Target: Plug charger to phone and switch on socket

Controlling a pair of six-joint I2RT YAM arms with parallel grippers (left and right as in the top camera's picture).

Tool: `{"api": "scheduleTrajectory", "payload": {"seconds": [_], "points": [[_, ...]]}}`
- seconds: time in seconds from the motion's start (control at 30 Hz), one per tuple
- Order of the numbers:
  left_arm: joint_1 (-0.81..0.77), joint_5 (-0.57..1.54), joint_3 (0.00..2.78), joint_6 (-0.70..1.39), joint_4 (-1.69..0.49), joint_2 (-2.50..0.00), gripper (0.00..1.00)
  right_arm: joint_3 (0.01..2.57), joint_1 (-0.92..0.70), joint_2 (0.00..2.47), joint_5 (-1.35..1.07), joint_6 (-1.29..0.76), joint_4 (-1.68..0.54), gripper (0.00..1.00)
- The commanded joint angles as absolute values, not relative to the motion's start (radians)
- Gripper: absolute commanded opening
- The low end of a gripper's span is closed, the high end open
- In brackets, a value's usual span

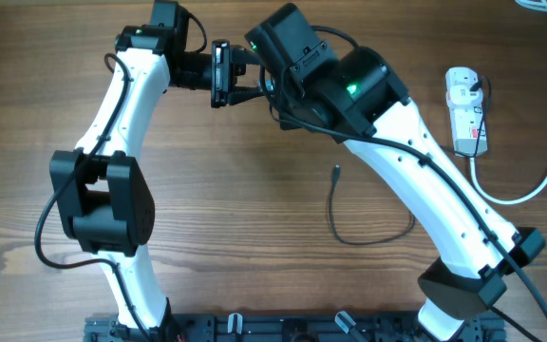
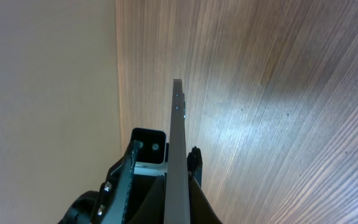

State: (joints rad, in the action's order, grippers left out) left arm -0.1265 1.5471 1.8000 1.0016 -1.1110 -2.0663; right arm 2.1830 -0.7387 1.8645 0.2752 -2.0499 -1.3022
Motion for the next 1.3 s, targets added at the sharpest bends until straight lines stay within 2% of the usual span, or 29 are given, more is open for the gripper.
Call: {"api": "scheduleTrajectory", "payload": {"seconds": [0.0,0.33,0.6,0.67,0.73,0.77,0.8,0.97,1.03,1.13,1.27], "points": [[-0.127,1.571,1.802,1.003,-1.111,-2.042,0.46,2.197,-0.743,1.88,0.267,-2.068,-1.299,0.04],[-0.127,1.571,1.802,1.003,-1.111,-2.042,0.35,2.197,-0.755,1.913,0.272,-2.068,-1.298,0.04],[-0.127,1.57,1.802,1.003,-1.111,-2.042,0.08,2.197,-0.755,1.913,0.302,-1.963,-1.296,0.05],[-0.127,1.567,1.802,1.003,-1.111,-2.042,0.04,2.197,-0.755,1.913,0.304,-1.912,-1.296,0.19],[-0.127,1.54,1.802,1.003,-1.111,-2.042,0.04,2.197,-0.754,1.905,0.355,-1.84,-1.296,0.62],[-0.127,1.523,1.802,1.003,-1.111,-2.042,0.04,2.197,-0.754,1.895,0.398,-1.787,-1.295,0.88],[-0.127,1.499,1.802,1.001,-1.111,-2.042,0.04,2.197,-0.753,1.88,0.442,-1.711,-1.295,0.98],[-0.126,1.351,1.802,0.985,-1.111,-2.042,0.04,2.197,-0.728,1.777,0.649,-1.298,-1.335,1.0],[-0.126,1.291,1.802,0.931,-1.111,-2.042,0.04,2.197,-0.65,1.712,0.601,-1.069,-1.388,1.0],[-0.128,1.186,1.802,0.769,-1.112,-2.042,0.04,2.197,-0.431,1.664,0.313,-0.607,-1.469,1.0],[-0.156,1.168,1.802,0.439,-1.118,-2.042,0.04,2.178,-0.109,1.69,0.168,-0.46,-1.608,1.0]]}}
